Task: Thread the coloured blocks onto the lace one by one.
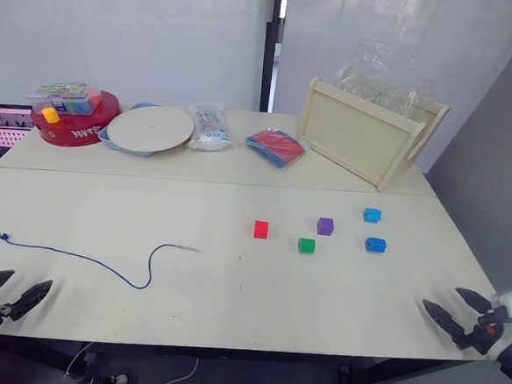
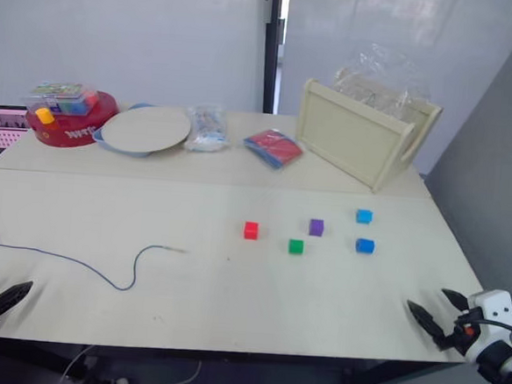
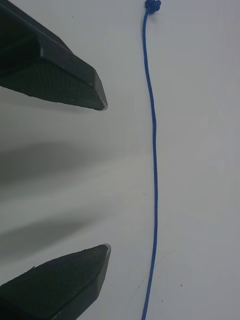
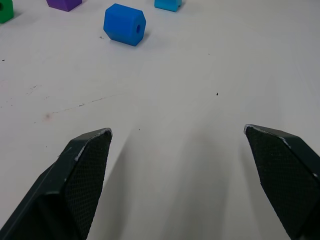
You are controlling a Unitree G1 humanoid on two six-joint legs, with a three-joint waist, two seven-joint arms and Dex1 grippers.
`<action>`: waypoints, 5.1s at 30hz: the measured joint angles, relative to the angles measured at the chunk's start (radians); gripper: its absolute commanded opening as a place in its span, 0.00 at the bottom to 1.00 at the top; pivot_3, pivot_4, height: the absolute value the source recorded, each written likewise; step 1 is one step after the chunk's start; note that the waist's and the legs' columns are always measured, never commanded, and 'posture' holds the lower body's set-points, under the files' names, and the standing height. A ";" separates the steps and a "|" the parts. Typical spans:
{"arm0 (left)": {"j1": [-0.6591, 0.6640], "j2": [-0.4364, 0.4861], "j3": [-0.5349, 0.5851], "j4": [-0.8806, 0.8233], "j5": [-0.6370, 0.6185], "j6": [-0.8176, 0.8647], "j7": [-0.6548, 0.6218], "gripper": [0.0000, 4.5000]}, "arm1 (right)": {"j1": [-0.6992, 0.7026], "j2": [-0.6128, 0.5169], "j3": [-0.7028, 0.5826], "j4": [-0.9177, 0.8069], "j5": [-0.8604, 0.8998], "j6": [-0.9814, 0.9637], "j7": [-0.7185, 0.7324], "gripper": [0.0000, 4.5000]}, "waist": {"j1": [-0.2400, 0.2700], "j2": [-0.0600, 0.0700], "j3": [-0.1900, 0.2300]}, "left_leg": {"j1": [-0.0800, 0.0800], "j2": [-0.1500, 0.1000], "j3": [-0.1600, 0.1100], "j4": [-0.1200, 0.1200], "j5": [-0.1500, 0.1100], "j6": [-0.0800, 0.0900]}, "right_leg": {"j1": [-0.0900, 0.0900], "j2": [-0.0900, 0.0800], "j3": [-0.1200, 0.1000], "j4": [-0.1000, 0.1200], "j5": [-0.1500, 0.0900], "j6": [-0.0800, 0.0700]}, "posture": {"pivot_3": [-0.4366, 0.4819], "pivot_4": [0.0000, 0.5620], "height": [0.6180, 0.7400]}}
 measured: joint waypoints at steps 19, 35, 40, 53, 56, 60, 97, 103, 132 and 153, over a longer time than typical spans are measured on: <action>-0.459 0.073 -0.471 -0.014 0.057 0.027 -0.275 1.00 | -0.218 -0.103 0.322 -0.571 0.204 0.440 0.087 1.00 | 0.010 0.001 0.001 | -0.002 -0.001 -0.001 0.003 0.000 0.000 | -0.001 0.000 -0.002 0.001 0.000 0.000 | 0.48 0.27 1.00; -1.117 -0.094 -0.815 0.861 0.409 -0.429 -0.530 1.00 | -0.237 -0.089 0.385 -0.710 0.219 0.534 0.020 1.00 | 0.007 -0.001 0.001 | -0.011 -0.002 -0.002 0.007 0.000 0.001 | -0.007 0.001 -0.003 0.004 0.000 0.001 | 0.48 0.27 1.00; -1.146 -0.126 -0.812 0.940 0.437 -0.473 -0.523 0.94 | -0.209 -0.086 0.349 -0.742 0.220 0.544 -0.024 1.00 | 0.006 0.000 0.001 | -0.009 -0.002 -0.003 0.008 0.000 0.001 | -0.007 0.000 -0.003 0.006 0.000 0.001 | 0.48 0.27 1.00; -1.129 -0.147 -0.807 0.962 0.448 -0.510 -0.523 0.02 | -0.181 -0.086 0.302 -0.776 0.239 0.553 -0.070 1.00 | 0.006 0.005 -0.002 | -0.001 -0.002 -0.002 0.007 -0.001 0.003 | 0.003 0.000 -0.002 0.004 -0.001 0.002 | 0.48 0.27 1.00; -1.135 -0.151 -0.806 0.963 0.448 -0.502 -0.546 0.01 | -0.181 -0.086 0.302 -0.778 0.239 0.553 -0.073 1.00 | 0.006 0.005 -0.002 | 0.000 -0.002 -0.002 0.007 -0.001 0.004 | 0.004 0.000 -0.002 0.003 -0.001 0.002 | 0.48 0.27 1.00; -1.145 -0.152 -0.805 0.964 0.448 -0.480 -0.562 0.01 | -0.181 -0.086 0.302 -0.778 0.237 0.551 -0.079 1.00 | 0.005 0.005 -0.002 | 0.000 -0.002 -0.002 0.007 -0.001 0.004 | 0.004 0.000 -0.002 0.003 -0.001 0.003 | 0.48 0.27 1.00; -0.732 0.006 -0.810 -0.245 0.284 0.238 -0.466 0.01 | -0.265 0.236 0.205 -0.617 -0.024 0.587 -0.704 1.00 | 0.000 0.002 0.001 | -0.004 -0.001 -0.003 0.006 -0.001 0.003 | -0.002 0.001 -0.001 0.004 -0.001 0.002 | 0.48 0.27 1.00; -0.712 0.016 -0.814 -0.279 0.276 0.239 -0.435 0.01 | -0.325 0.342 0.282 -0.499 -0.111 0.605 -0.823 1.00 | 0.000 0.002 0.001 | -0.007 -0.002 -0.002 0.006 -0.001 0.003 | -0.006 0.000 0.000 0.005 -0.001 0.002 | 0.48 0.27 1.00; -0.699 0.039 -0.822 -0.321 0.233 0.269 -0.382 0.00 | -0.148 0.491 0.358 -0.688 -0.173 0.482 -0.859 0.26 | 0.003 0.004 0.001 | -0.010 -0.001 -0.003 0.004 -0.001 0.003 | -0.009 0.001 -0.001 0.007 -0.001 0.002 | 0.48 0.27 1.00; -0.717 0.036 -0.891 -0.309 0.232 0.250 -0.421 0.00 | -0.074 0.556 0.757 -0.757 -0.176 0.607 -0.761 0.37 | -0.003 0.003 0.001 | -0.007 0.000 -0.002 0.004 -0.001 0.003 | -0.008 0.002 -0.001 0.006 -0.001 0.001 | 0.48 0.27 1.00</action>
